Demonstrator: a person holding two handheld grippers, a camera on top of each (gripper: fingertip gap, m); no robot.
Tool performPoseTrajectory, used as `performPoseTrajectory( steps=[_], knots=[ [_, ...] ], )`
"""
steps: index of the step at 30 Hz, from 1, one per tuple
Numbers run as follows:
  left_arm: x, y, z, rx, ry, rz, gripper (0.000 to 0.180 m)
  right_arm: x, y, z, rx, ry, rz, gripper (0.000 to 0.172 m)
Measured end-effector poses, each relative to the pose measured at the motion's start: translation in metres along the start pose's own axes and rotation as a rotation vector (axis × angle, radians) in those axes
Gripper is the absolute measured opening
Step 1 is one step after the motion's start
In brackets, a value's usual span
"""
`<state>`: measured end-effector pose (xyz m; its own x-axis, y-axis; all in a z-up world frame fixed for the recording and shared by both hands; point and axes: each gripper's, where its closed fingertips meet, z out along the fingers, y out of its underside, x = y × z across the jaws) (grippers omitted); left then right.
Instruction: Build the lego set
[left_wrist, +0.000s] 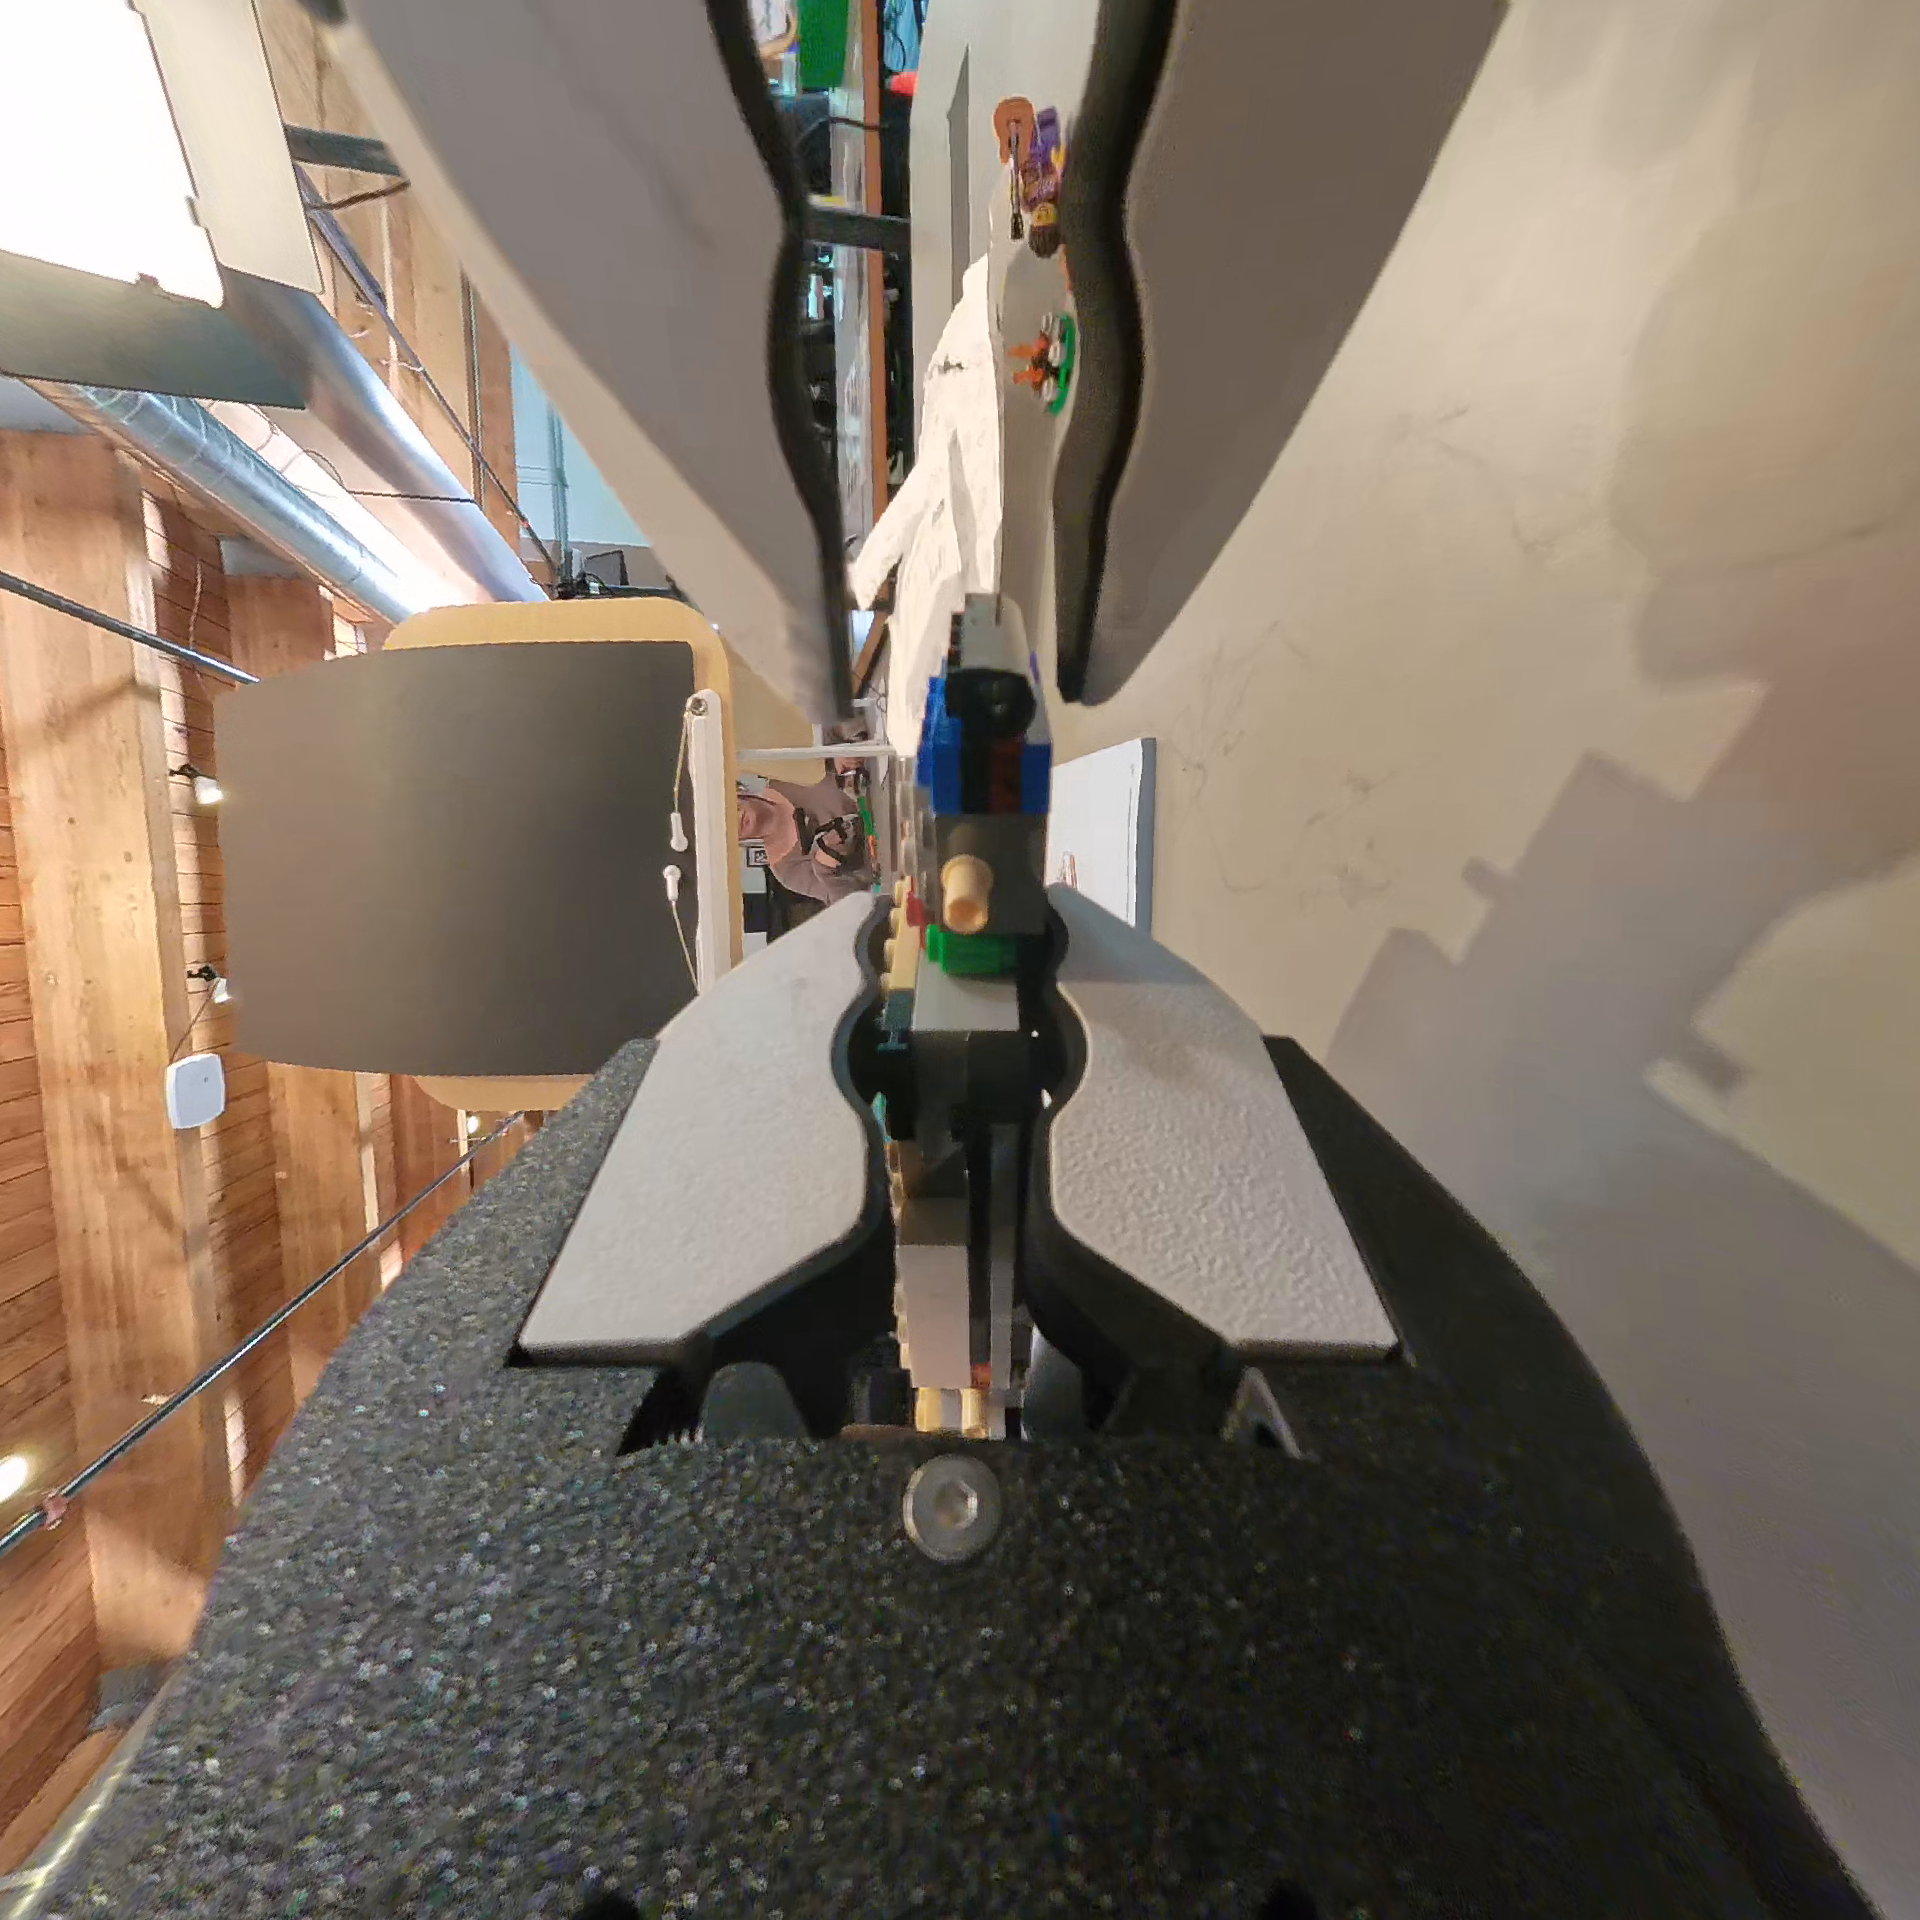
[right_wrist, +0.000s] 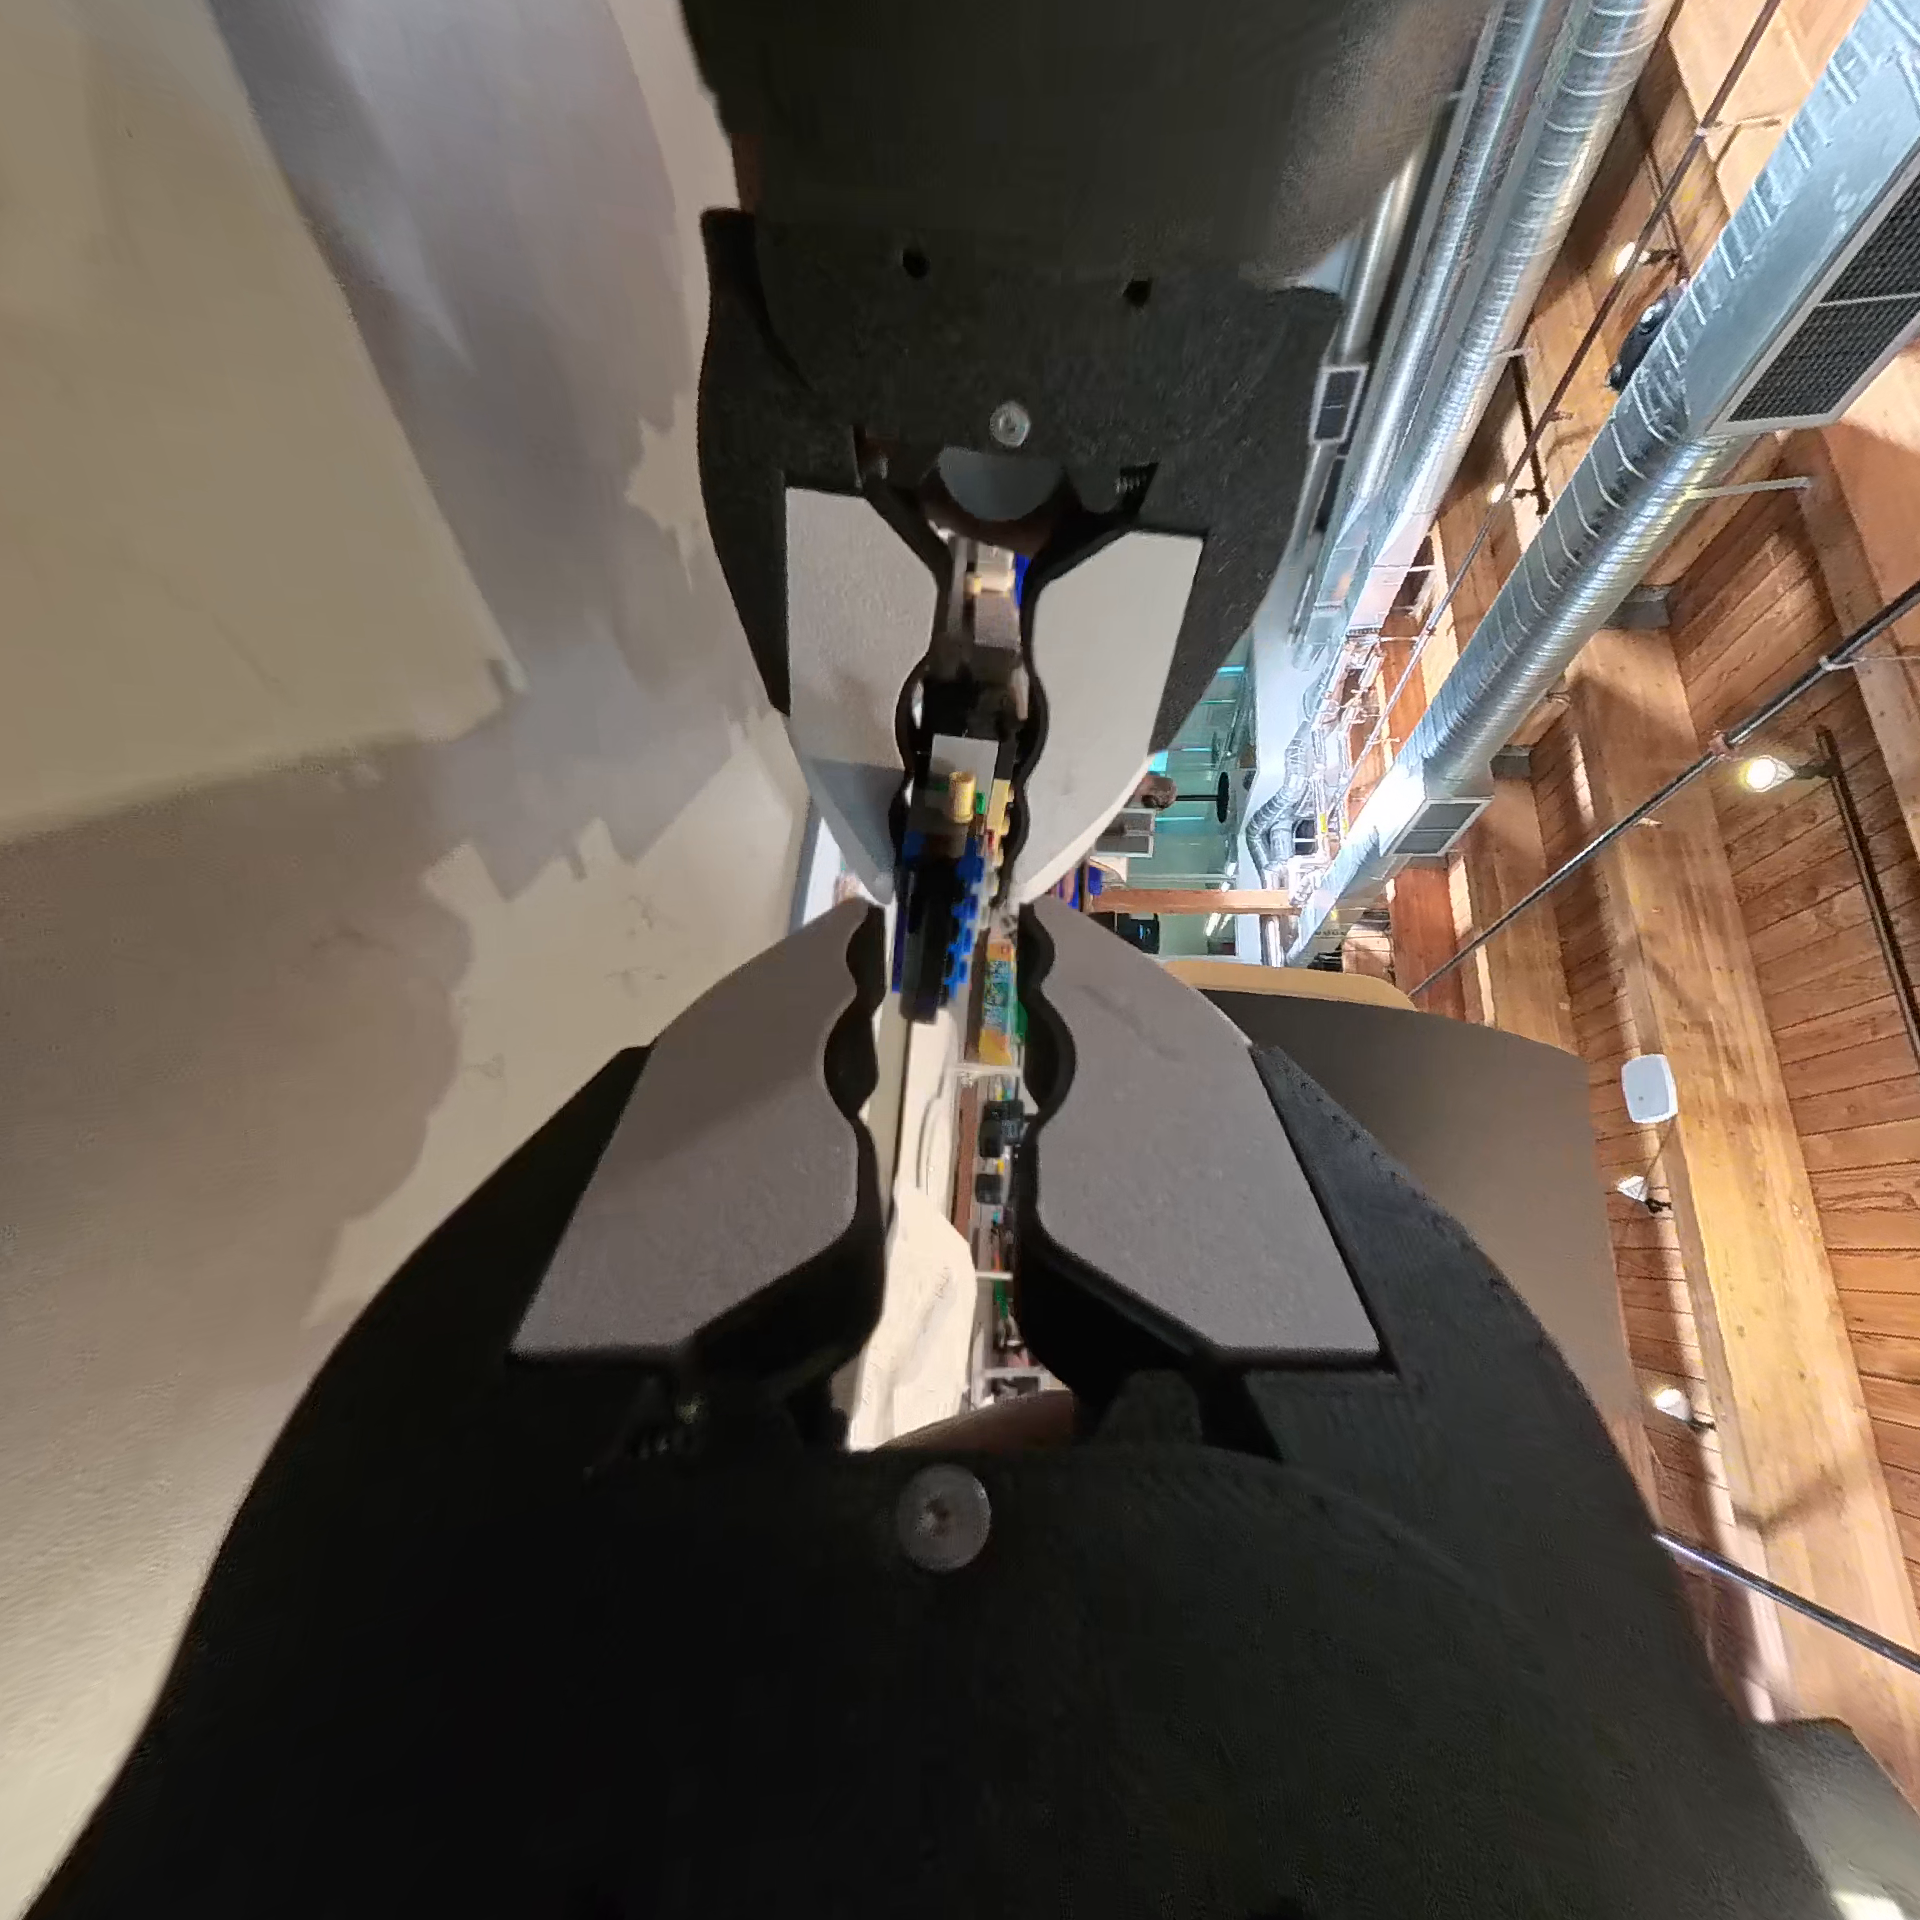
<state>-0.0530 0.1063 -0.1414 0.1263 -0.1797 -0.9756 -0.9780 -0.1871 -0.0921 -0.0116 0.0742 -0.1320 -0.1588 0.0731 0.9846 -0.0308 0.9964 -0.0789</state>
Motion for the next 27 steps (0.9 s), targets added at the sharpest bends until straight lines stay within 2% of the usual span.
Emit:
performPoseTrajectory(
  steps=[7, 10, 21, 25, 27],
  knots=[
    [-0.001, 0.0, 0.002, 0.006, -0.002, -0.009, 0.025, -0.004, -0.004, 0.009, 0.009, -0.002, -0.025, 0.024],
    [-0.001, -0.001, 0.003, 0.008, -0.006, -0.001, 0.025, -0.002, -0.004, 0.011, 0.015, 0.018, -0.045, 0.015],
    [0.002, 0.004, 0.007, 0.002, -0.003, 0.002, 0.025, -0.005, -0.001, 0.019, 0.015, 0.004, -0.025, 0.015],
    [0.017, 0.013, 0.013, -0.05, 0.052, 0.019, 0.025, -0.013, 0.001, 0.011, 0.02, -0.035, 0.03, 0.028],
    [0.026, 0.018, 0.015, -0.081, 0.092, 0.037, 0.025, -0.016, 0.004, 0.004, 0.019, -0.049, 0.085, 0.028]
  ],
)
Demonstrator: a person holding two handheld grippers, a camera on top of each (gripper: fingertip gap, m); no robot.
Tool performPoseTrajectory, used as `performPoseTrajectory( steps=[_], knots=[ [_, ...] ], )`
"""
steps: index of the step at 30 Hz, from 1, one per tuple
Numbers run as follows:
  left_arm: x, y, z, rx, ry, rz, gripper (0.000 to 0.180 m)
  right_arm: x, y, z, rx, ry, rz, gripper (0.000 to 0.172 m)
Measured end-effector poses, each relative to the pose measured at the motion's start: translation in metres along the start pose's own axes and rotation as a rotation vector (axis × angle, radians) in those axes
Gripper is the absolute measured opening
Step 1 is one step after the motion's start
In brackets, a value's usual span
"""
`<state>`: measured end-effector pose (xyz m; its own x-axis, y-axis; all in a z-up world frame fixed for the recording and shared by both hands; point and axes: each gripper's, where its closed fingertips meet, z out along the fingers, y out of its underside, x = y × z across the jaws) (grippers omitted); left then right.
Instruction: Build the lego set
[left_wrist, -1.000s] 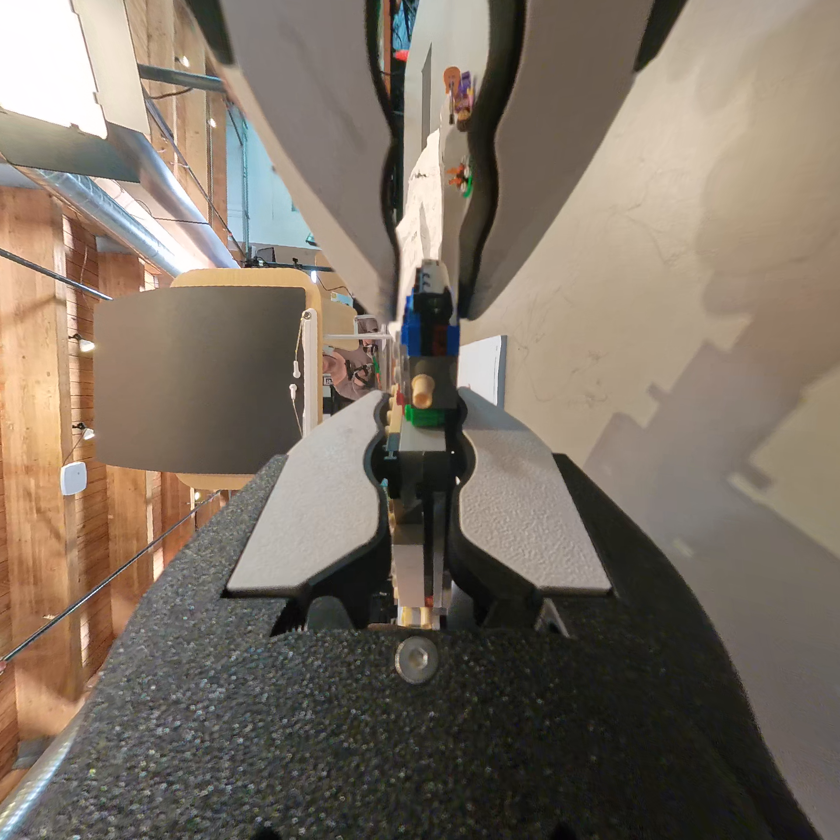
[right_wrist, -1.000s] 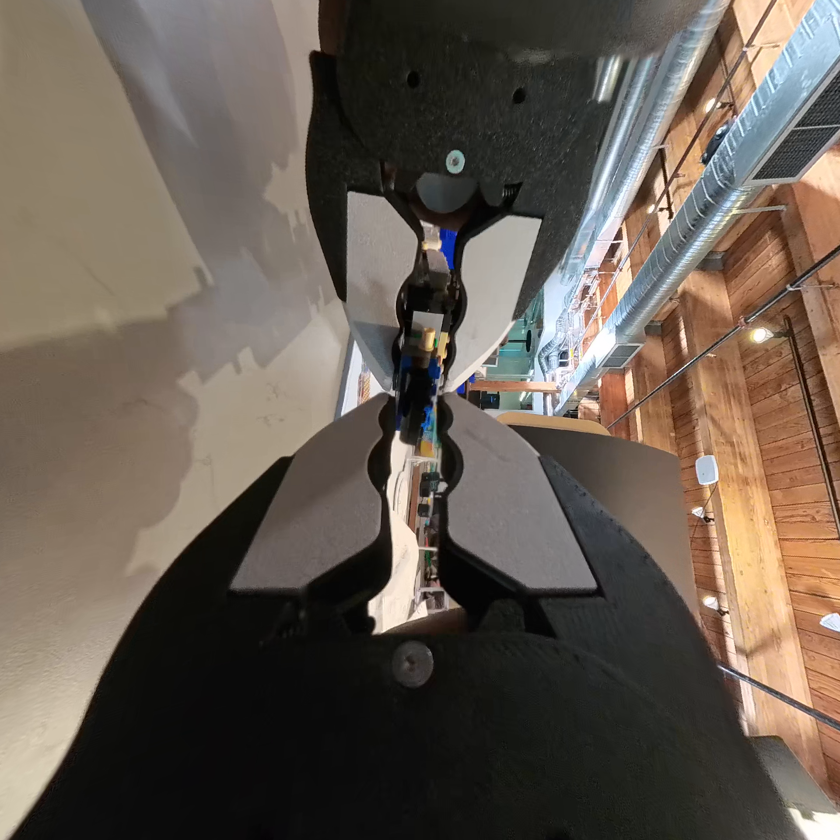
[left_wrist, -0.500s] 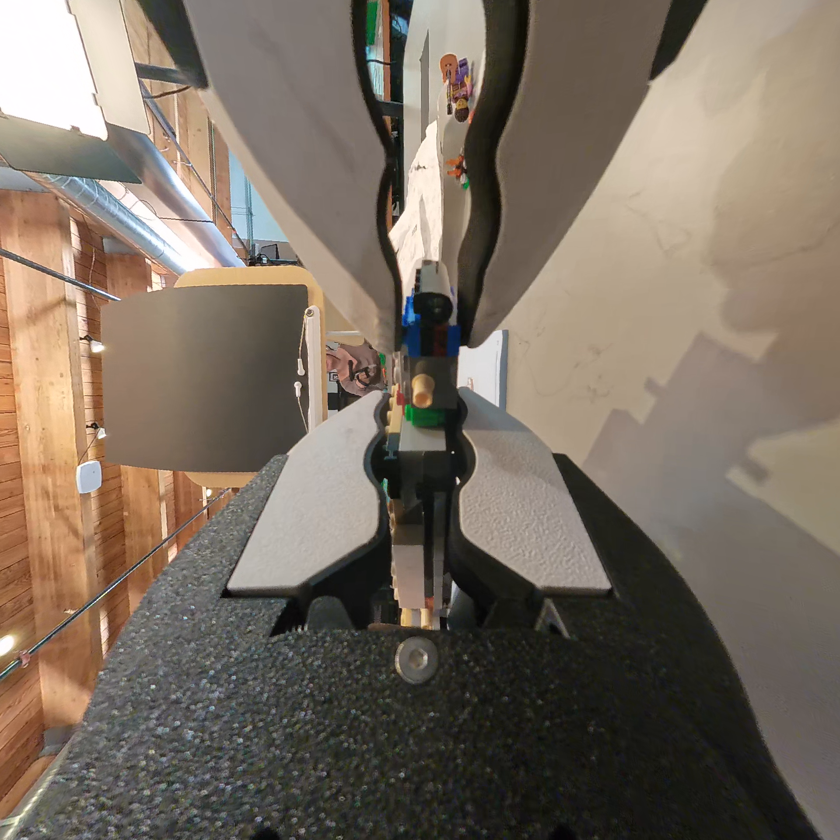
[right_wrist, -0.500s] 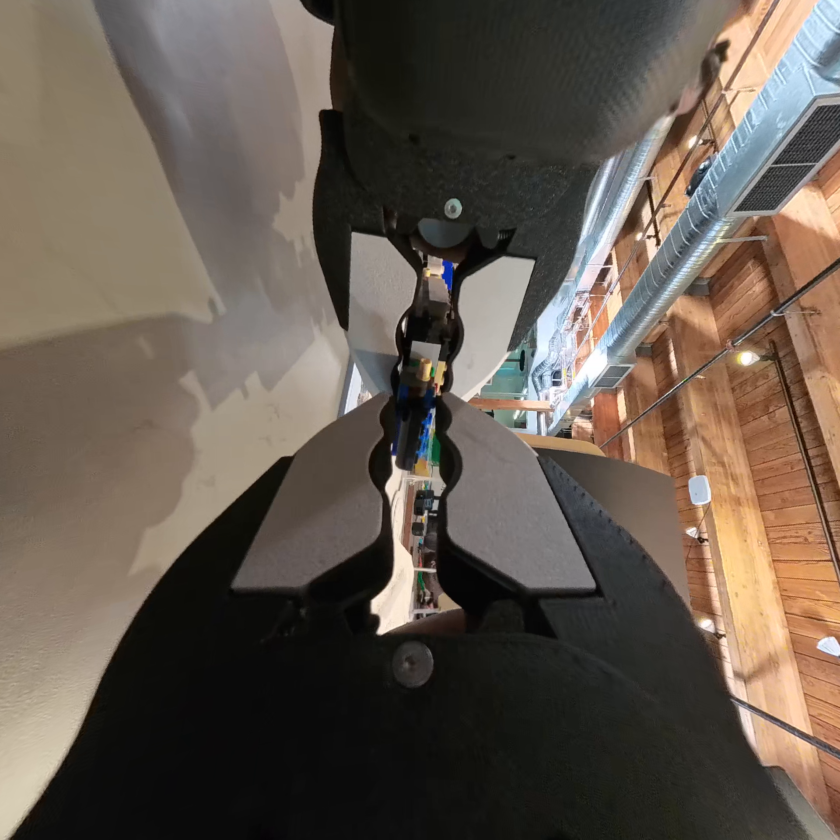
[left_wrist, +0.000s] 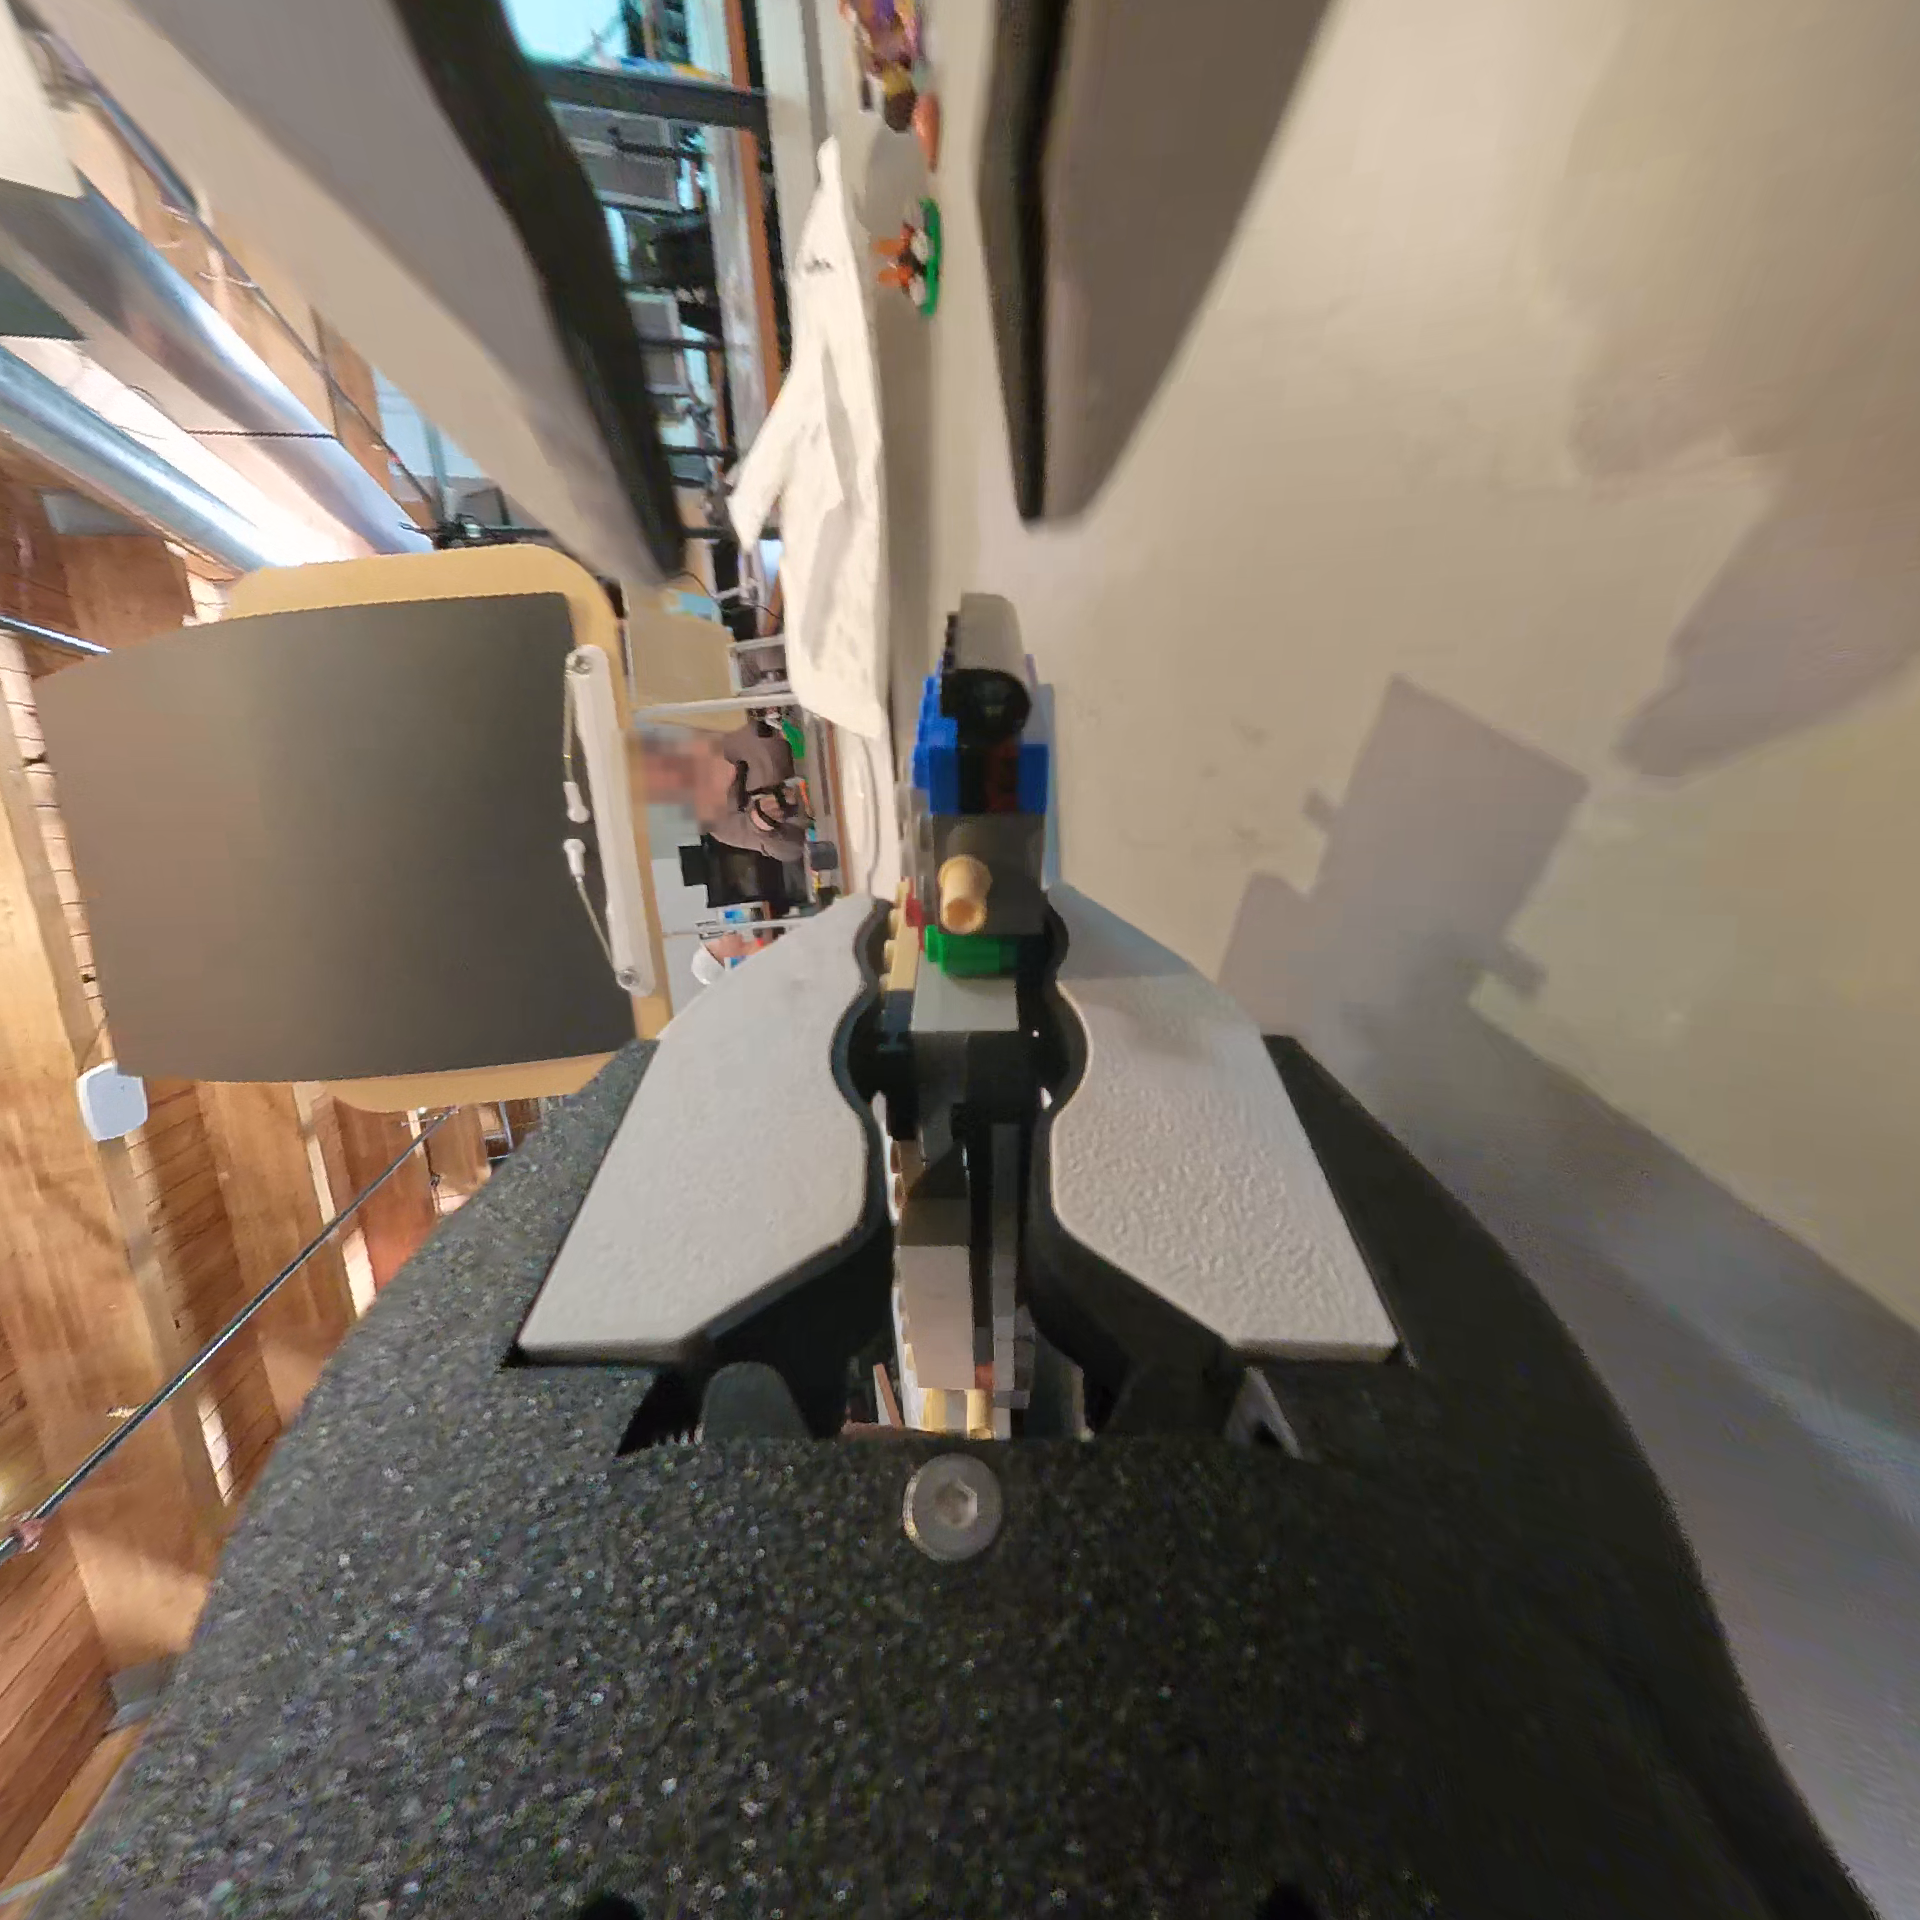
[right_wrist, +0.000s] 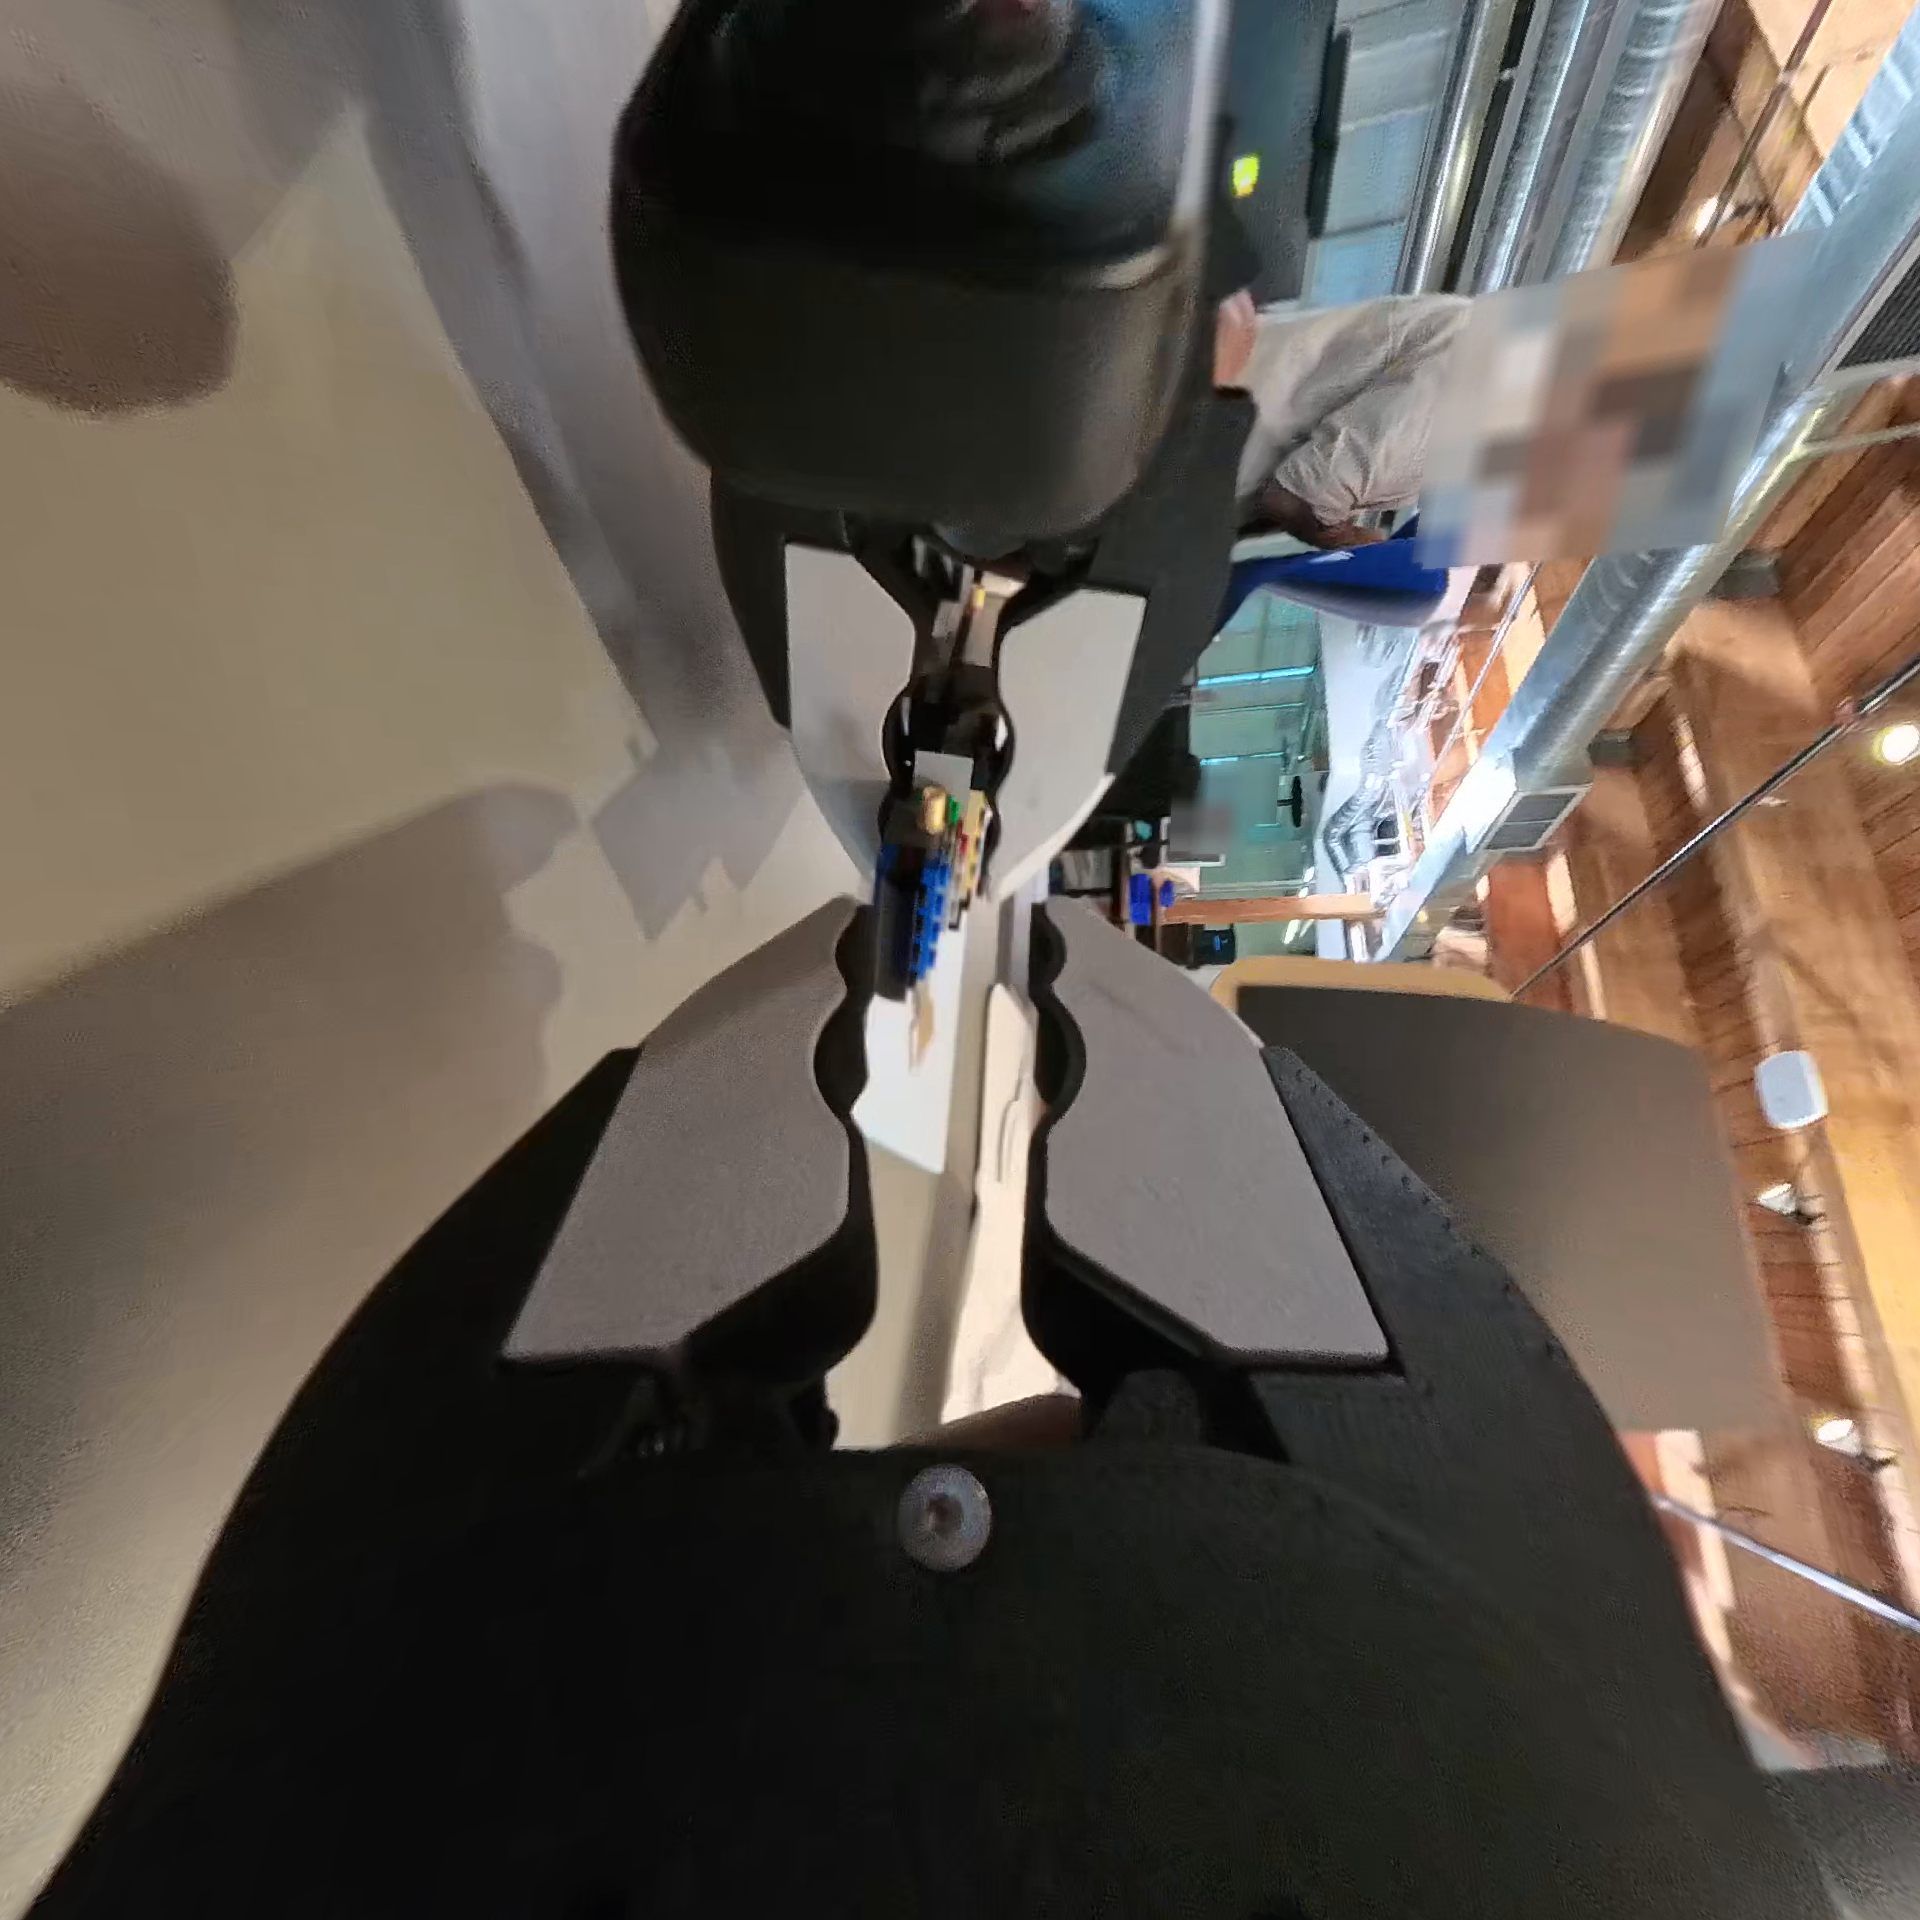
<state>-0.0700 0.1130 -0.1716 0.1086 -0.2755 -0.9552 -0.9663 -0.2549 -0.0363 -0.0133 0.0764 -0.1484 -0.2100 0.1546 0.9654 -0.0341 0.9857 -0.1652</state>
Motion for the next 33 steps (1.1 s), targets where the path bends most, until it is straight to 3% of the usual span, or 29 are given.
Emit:
performPoseTrajectory(
  steps=[8, 16, 26, 33],
  knots=[
    [0.037, 0.014, 0.014, -0.154, 0.185, 0.116, 0.027, -0.016, 0.024, -0.012, -0.099, -0.002, 0.074, 0.028],
    [0.042, 0.02, 0.012, -0.214, 0.291, 0.138, 0.031, -0.017, 0.034, -0.012, -0.133, 0.02, 0.091, 0.028],
    [0.048, 0.01, -0.004, -0.181, 0.43, -0.047, 0.039, -0.026, 0.037, -0.003, -0.157, 0.005, 0.094, 0.028],
    [0.039, 0.009, -0.006, -0.159, 0.372, -0.108, 0.055, -0.03, 0.04, 0.003, -0.168, -0.008, 0.127, 0.028]
  ],
)
